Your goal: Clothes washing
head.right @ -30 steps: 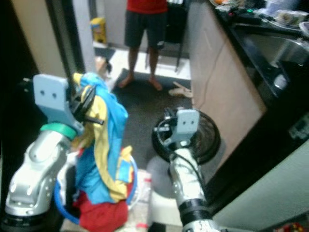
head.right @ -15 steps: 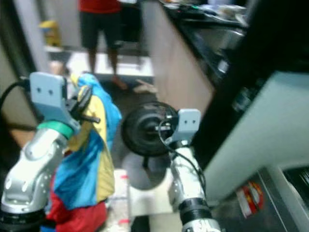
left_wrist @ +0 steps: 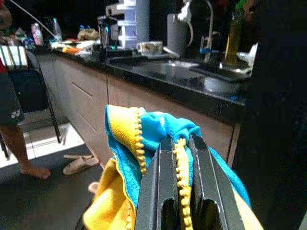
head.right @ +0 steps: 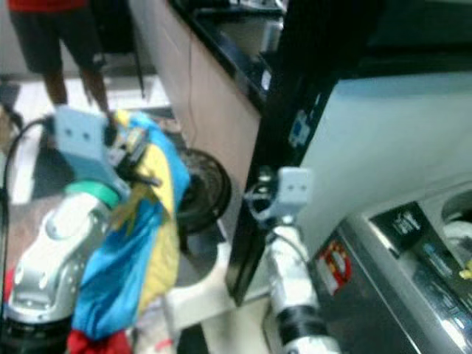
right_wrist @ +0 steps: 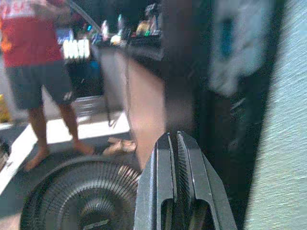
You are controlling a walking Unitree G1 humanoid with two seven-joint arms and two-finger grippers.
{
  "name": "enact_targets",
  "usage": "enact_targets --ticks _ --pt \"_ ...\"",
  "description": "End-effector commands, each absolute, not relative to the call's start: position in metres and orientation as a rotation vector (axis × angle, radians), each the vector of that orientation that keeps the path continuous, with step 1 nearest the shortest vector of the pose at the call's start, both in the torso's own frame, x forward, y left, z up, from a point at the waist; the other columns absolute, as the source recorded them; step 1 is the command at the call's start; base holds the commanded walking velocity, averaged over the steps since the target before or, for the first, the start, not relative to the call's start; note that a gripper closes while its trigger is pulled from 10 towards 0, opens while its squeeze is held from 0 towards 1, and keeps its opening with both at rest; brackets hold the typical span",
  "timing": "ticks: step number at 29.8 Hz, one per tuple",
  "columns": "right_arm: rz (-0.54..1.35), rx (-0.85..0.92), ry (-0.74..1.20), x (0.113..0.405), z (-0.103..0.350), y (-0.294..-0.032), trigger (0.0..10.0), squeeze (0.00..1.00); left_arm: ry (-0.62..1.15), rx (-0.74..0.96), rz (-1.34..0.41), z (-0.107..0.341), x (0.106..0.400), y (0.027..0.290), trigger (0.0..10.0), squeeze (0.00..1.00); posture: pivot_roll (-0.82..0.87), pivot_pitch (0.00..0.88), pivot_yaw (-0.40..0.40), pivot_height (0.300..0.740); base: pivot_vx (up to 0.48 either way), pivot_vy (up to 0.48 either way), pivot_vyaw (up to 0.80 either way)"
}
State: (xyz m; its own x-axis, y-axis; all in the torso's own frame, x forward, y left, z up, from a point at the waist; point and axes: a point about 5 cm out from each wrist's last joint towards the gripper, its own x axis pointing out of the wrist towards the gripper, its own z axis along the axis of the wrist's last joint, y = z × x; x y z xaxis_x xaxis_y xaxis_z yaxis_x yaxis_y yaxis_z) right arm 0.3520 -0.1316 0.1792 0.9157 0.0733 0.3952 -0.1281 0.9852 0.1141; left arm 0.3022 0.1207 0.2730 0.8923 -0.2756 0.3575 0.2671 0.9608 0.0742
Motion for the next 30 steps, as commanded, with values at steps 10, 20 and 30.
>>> enact_targets --ticks 10,20,30 --pt "0.096 0.149 -0.37 0.35 0.171 -0.132 10.0 0.0 -0.382 0.021 -0.297 0.276 0.3 0.119 10.0 0.0 0.06 0.059 -0.013 0.74 0.0 0.0 -0.8" --pt "0.097 0.152 -0.37 0.349 0.171 -0.132 10.0 0.0 -0.378 0.023 -0.295 0.275 0.3 0.119 10.0 0.0 0.07 0.062 -0.013 0.74 0.0 0.0 -0.8" --pt "0.098 0.169 -0.41 0.349 0.184 -0.131 10.0 0.0 -0.377 0.026 -0.293 0.275 0.299 0.12 10.0 0.0 0.07 0.062 -0.013 0.74 0.0 0.0 -0.8"
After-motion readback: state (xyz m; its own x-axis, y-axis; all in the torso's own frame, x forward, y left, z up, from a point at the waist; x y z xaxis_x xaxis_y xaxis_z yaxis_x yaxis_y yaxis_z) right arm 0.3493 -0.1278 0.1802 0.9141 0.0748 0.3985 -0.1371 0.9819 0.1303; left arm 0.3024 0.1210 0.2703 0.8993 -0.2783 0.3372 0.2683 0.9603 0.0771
